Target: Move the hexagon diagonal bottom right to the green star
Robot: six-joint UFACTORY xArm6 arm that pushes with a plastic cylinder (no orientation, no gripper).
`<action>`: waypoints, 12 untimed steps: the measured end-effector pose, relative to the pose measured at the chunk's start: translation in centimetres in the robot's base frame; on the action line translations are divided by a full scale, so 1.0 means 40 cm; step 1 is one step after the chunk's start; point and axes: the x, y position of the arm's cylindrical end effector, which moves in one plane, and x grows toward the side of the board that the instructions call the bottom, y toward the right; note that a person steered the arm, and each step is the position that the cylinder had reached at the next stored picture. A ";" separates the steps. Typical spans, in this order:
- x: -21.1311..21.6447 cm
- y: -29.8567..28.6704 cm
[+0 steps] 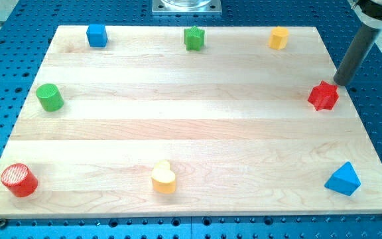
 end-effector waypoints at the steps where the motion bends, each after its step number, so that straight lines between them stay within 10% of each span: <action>1: 0.013 -0.035; 9: -0.305 -0.100; 12: -0.193 -0.509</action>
